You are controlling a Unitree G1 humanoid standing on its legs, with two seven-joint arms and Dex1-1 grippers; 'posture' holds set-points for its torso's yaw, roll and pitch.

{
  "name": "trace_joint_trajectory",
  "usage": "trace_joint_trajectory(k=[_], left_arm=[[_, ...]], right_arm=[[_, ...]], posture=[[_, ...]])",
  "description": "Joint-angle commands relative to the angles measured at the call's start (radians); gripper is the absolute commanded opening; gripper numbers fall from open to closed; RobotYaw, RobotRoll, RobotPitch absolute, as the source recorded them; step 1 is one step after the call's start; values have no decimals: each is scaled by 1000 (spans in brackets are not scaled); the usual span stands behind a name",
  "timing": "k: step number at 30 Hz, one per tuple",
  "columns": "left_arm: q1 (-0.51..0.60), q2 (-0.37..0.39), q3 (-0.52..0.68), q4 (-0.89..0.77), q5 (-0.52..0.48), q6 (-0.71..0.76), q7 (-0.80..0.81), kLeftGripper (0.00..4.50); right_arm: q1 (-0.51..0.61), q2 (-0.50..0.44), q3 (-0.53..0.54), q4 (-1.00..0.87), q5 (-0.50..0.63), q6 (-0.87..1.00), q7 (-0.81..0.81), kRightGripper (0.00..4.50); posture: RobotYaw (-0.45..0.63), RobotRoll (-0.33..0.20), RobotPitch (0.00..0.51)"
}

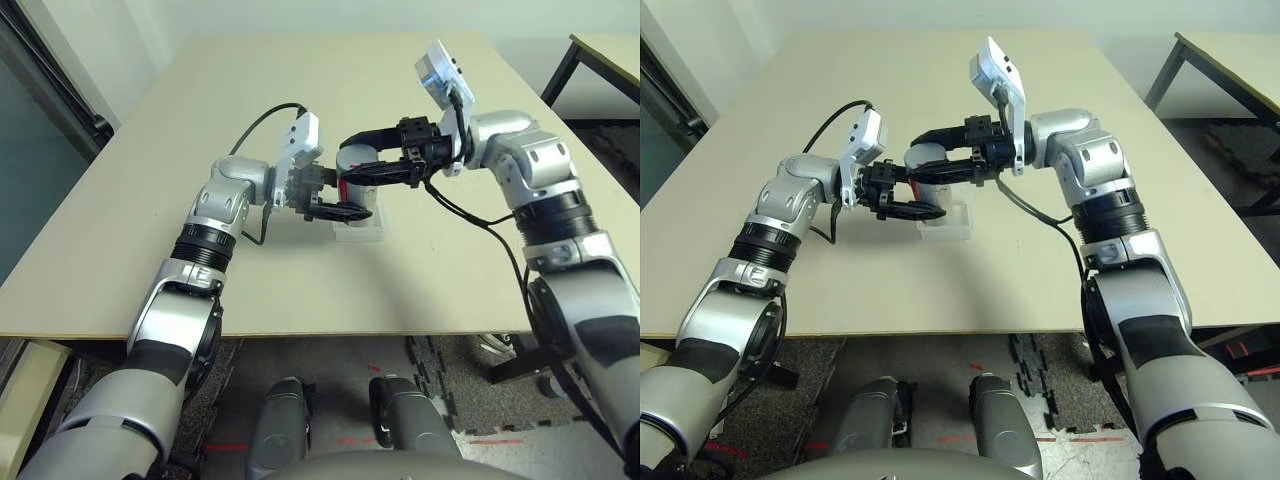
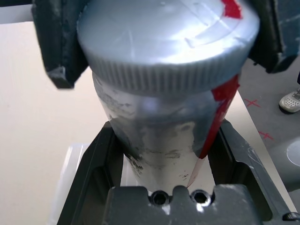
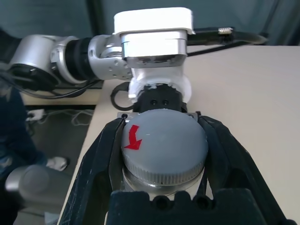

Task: Pour the medicine from the bottle into the box.

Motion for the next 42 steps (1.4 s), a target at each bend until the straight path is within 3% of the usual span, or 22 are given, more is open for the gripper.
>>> trace_joint_trajectory(k=[1, 6, 11, 12, 28, 42], left_arm=[[-3, -28, -48, -62, -5, 11, -19, 2772], [6, -23, -43, -82, -12, 22, -8, 2772], [6, -20, -37, -78, -13, 24, 1, 2772], [4, -20, -35, -71, -12, 21, 2, 2772], [-5, -9, -15, -44, -18, 7, 20, 2772], [4, -11, 4, -45, -27, 15, 51, 2772]], right_arm=[[-50, 53, 38, 49, -18, -74, 80, 2602], [-71, 45, 26, 65, -42, -62, 79, 2602], [-56, 22, 14, 16, -42, -28, 75, 4348], [-50, 15, 10, 0, -39, -17, 71, 4500], [53, -105, -57, -168, 10, 98, -41, 4500], [129, -116, -79, -276, 42, 137, -180, 4500]], posture=[[34, 0, 95], [38, 0, 89], [21, 0, 86], [21, 0, 86], [-18, 0, 91], [-29, 0, 81]])
